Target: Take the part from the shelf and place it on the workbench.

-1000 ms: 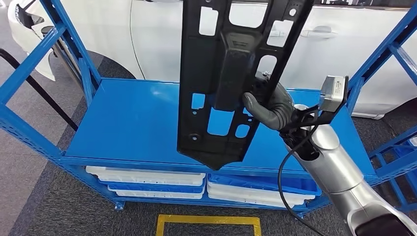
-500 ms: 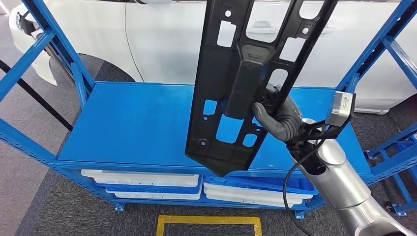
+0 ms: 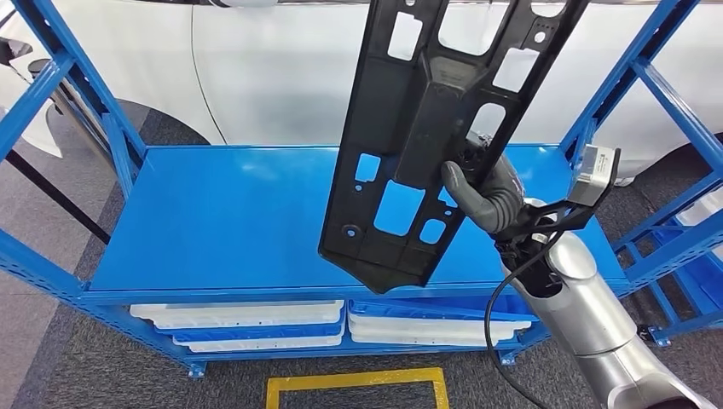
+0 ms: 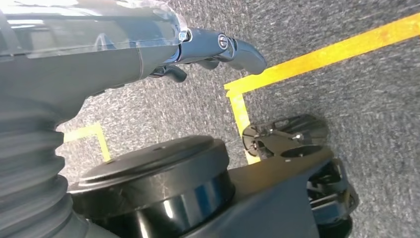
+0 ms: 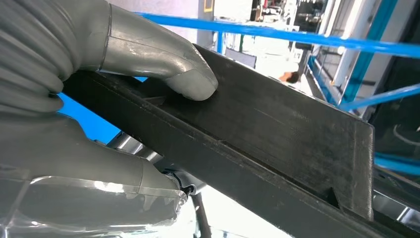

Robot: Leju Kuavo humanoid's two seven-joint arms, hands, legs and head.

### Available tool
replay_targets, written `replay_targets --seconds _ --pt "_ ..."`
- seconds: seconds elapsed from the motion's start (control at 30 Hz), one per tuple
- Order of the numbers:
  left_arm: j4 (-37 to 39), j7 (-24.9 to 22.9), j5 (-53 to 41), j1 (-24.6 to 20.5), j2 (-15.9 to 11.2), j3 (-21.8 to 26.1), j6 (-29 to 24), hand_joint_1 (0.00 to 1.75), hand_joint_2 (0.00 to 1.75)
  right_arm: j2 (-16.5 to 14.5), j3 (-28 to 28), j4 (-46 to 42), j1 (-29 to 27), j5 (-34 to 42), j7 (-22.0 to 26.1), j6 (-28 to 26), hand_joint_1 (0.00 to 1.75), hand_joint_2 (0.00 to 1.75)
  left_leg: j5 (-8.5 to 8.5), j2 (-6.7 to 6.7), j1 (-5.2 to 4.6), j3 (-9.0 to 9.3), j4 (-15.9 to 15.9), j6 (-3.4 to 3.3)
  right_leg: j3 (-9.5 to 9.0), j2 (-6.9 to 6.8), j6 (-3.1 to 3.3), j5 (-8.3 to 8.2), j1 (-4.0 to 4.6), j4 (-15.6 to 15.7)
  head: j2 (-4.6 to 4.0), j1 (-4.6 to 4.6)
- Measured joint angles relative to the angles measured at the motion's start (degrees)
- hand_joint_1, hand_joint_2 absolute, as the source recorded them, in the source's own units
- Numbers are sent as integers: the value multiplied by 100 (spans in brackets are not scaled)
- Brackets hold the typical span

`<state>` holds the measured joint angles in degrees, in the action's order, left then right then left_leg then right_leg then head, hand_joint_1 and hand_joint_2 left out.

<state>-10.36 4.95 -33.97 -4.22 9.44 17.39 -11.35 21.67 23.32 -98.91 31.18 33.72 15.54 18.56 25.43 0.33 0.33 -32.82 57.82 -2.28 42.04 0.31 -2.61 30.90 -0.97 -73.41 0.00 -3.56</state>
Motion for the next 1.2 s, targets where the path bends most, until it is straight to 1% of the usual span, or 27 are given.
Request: replay_targets --seconds 0.07,0.1,0.13,0.2,0.27,0.3,0.33,0.37,0.43,0.47,0.5,0.53,0.6,0.63,0.67,0.77,0.8,0.83,0.9,0.93,0.97,1.0,1.03,1.07,1.13,1.17,1.2 --pt "-1 -39 3 -8 8 16 -1 0 175 -14 -21 6 -8 -51 27 5 175 175 8 11 -8 -1 28 11 -403 -20 51 -376 10 781 0 0" --pt "-1 -50 8 -12 17 26 1 0 175 -28 -35 3 -8 -88 40 5 175 175 13 10 -22 -10 48 25 -595 -32 82 -520 25 1159 0 -1" --pt "-1 -55 13 -12 28 34 2 0 175 -44 -50 0 -7 -122 49 5 175 175 14 9 -34 -23 61 45 -715 -41 109 -598 41 1406 0 -1" --pt "0 -61 21 -7 49 55 10 0 175 -74 -85 -6 -14 -182 52 5 175 175 0 9 -53 -49 68 96 -743 -40 149 -630 67 1507 0 -1" --pt "0 -65 15 -2 60 70 19 0 175 -95 -127 -8 -20 -209 46 7 175 175 36 6 -61 -76 93 154 -720 -42 217 -680 35 1547 0 -1" --pt "0 -67 9 0 64 73 21 0 175 -104 -147 -8 -20 -215 44 9 175 175 146 1 -63 -119 198 181 -706 -49 257 -716 18 1576 0 -1" --pt "0 -68 4 -1 65 75 22 0 175 -115 -162 -8 -21 -218 42 10 175 175 326 -4 -60 -197 408 205 -685 -56 289 -752 1 1601 0 -1" --pt "0 -71 2 -2 67 78 22 0 175 -127 -172 -8 -23 -220 42 10 175 175 573 -9 -46 -320 750 228 -650 -61 307 -786 4 1606 0 -1" --pt "0 -72 4 -5 68 86 24 0 175 -147 -187 -8 -39 -221 41 10 175 175 982 -9 -25 -550 1480 263 -553 -59 314 -858 11 1603 0 -1" --pt "0 -73 4 -9 68 92 25 0 175 -154 -194 -8 -48 -222 40 10 175 175 1060 -9 -19 -567 1656 273 -500 -54 310 -900 13 1600 0 -1" --pt "0 -74 3 -13 68 98 25 0 175 -157 -201 -8 -56 -223 40 10 175 175 1017 -9 -14 -460 1577 275 -449 -46 300 -942 13 1597 0 -1" --pt "0 -77 3 -15 68 103 25 0 175 -160 -207 -8 -60 -224 39 10 175 175 893 -10 -10 -240 1277 270 -403 -35 287 -983 12 1592 0 -2" --pt "0 -80 2 -19 68 112 25 0 175 -166 -225 -9 -61 -224 39 10 175 175 631 -25 -13 302 421 235 -331 -11 240 -1063 20 1573 0 -2" --pt "0 -81 2 -21 69 114 25 0 175 -168 -237 -9 -60 -226 39 10 175 175 551 -36 -18 462 130 210 -308 -4 208 -1105 25 1569 0 -2" --pt "0 -80 0 -21 70 116 25 0 175 -171 -250 -9 -60 -228 38 10 175 175 508 -48 -29 528 -19 181 -294 -2 171 -1151 30 1572 0 -1" --pt "0 -86 -10 -12 82 120 36 0 175 -181 -286 -9 -67 -237 37 16 175 175 362 -37 -50 432 -43 71 -258 5 57 -1259 11 1619 0 0" --pt "0 -89 -13 -15 86 121 44 0 175 -183 -305 -9 -71 -239 37 20 175 175 291 -21 -44 381 -54 29 -212 5 27 -1164 2 1564 0 1" --pt "0 -91 -15 -17 92 122 52 0 175 -183 -328 -10 -75 -240 36 22 175 175 213 -6 -32 313 -66 -6 -137 5 2 -955 -4 1393 0 1" --pt "0 -94 -21 -19 96 123 66 0 175 -182 -370 -10 -96 -248 37 28 175 175 83 13 -35 160 -66 -48 59 -4 -39 -341 -14 700 0 1" --pt "0 -96 -26 -14 97 123 72 0 175 -182 -385 -10 -120 -255 38 32 175 175 24 18 -43 81 -62 -54 132 -5 -52 -115 -16 304 0 0" --pt "0 -97 -31 -10 97 123 78 0 175 -182 -396 -10 -152 -268 39 37 175 175 -32 23 -53 1 -54 -55 147 -5 -58 -16 -16 12 0 0" --pt "0 -99 -40 -9 97 123 80 0 175 -182 -407 -13 -184 -284 40 39 175 175 -84 26 -61 -79 -43 -53 75 -5 -53 -40 -15 -97 0 0" --pt "0 -102 -49 -8 97 123 84 0 175 -182 -416 -22 -214 -298 40 41 175 175 -133 27 -69 -156 -27 -49 -99 -5 -36 -145 -11 1 0 0" --pt "0 -103 -58 -9 98 123 86 0 175 -182 -428 -40 -235 -309 41 42 175 175 -177 28 -75 -228 -8 -42 -370 -7 -8 -261 -1 292 0 0" --pt "0 -107 -77 -13 106 124 89 0 175 -182 -460 -104 -253 -319 44 50 175 175 -252 26 -88 -333 32 -12 -984 -22 77 -289 42 1114 0 -1" --pt "0 -108 -86 -14 110 125 89 0 175 -182 -481 -139 -260 -320 46 58 175 175 -293 26 -90 -358 38 14 -1179 -29 116 -261 69 1411 0 1" --pt "0 -110 -99 -13 115 125 89 0 175 -180 -506 -167 -264 -321 49 69 175 175 -336 26 -87 -372 34 46 -1274 -35 151 -223 95 1582 0 1"
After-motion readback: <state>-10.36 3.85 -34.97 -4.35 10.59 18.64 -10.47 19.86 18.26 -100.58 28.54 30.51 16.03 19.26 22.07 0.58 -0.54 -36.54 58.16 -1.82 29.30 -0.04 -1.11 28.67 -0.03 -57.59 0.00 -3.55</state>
